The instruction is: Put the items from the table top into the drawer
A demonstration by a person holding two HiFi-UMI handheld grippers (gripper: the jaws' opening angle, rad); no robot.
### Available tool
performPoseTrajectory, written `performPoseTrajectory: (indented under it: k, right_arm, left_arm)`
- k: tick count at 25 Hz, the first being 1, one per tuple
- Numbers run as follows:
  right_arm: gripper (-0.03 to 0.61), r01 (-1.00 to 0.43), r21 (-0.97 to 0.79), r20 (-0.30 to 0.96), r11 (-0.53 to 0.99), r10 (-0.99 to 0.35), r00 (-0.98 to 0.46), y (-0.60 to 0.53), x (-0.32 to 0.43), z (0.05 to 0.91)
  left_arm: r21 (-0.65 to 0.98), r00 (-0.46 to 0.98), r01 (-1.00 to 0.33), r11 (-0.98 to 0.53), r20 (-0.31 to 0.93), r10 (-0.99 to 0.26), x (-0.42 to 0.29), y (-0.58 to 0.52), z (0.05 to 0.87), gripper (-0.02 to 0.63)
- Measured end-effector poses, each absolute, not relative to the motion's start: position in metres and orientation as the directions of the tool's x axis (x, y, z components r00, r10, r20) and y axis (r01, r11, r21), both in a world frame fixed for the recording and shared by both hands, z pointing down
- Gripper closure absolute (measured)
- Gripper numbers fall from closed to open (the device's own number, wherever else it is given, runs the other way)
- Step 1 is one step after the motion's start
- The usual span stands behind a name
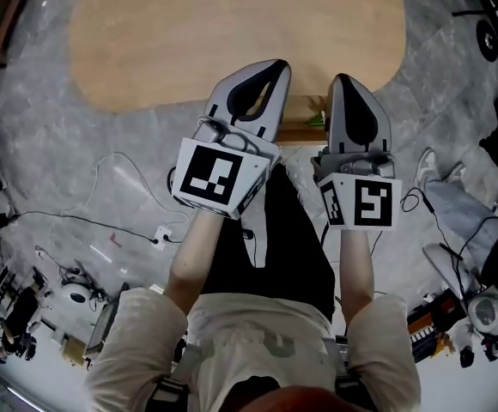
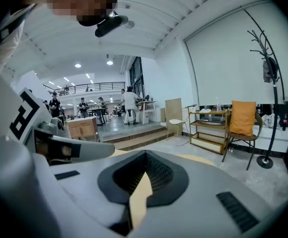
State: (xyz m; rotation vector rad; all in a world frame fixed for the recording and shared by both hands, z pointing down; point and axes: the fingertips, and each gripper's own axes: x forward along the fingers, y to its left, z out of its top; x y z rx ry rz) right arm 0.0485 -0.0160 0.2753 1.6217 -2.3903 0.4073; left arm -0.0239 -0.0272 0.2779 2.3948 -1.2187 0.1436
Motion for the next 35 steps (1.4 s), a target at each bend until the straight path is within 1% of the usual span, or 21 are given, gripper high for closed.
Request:
performPoseTrajectory:
  k: [3, 8, 11, 14, 19, 24, 30, 31, 32, 35]
  right_arm:
    - [0.574, -0.929, -0.107, 0.340, 0.355, -0.865, -0.370, -0.017, 0.026, 0.274]
    - [0.574, -0.931, -0.083, 0.351, 0.355, -0.864, -0.361, -0.013, -0.016, 0.273]
    - [0.574, -0.938, -0.082, 0.337, 0.337, -0.876, -0.345, -0.015, -0.030, 0.272]
    - [0.574, -0.936, -0.093, 0.332, 0.339, -0.876, -0.350, -0.022, -0.035, 0.278]
    - [0.574, -0.918, -0.108, 0.322, 0.381, -0.860, -0.395, -0.028, -0.014, 0.285]
    - [0.574, -0.919, -0.114, 0.334, 0.378, -0.856, -0.394, -0.047, 0.046, 0.288]
    - [0.574, -0.920, -0.111, 0.355, 0.375, -0.850, -0.389, -0.078, 0.114, 0.303]
    - [0.574, -0.918, -0.113, 0.362, 0.380, -0.845, -0.394, -0.082, 0.122, 0.307]
    - [0.574, -0.915, -0.116, 0.369, 0.386, -0.839, -0.400, -0.085, 0.129, 0.310]
    - [0.574, -0.909, -0.121, 0.389, 0.399, -0.824, -0.413, -0.095, 0.150, 0.323]
  left_arm:
    - [0.361, 0.594, -0.794, -0.489, 0.292, -0.749, -0.051, -0.024, 0.277, 0.606]
    - [0.361, 0.592, -0.792, -0.493, 0.253, -0.765, -0.100, -0.023, 0.263, 0.606]
    - [0.332, 0.591, -0.795, -0.509, 0.234, -0.772, -0.114, -0.031, 0.258, 0.606]
    - [0.318, 0.585, -0.801, -0.507, 0.233, -0.777, -0.113, -0.041, 0.261, 0.606]
    - [0.282, 0.589, -0.805, -0.522, 0.271, -0.761, -0.079, -0.050, 0.279, 0.606]
    - [0.200, 0.628, -0.777, -0.597, 0.322, -0.709, -0.017, -0.079, 0.294, 0.606]
    - [0.071, 0.637, -0.737, -0.673, 0.406, -0.655, 0.050, -0.149, 0.333, 0.604]
    - [0.064, 0.647, -0.718, -0.693, 0.430, -0.630, 0.060, -0.161, 0.344, 0.583]
    - [0.064, 0.656, -0.698, -0.713, 0.456, -0.601, 0.070, -0.172, 0.356, 0.530]
    - [0.058, 0.665, -0.640, -0.766, 0.542, -0.515, 0.098, -0.203, 0.397, 0.441]
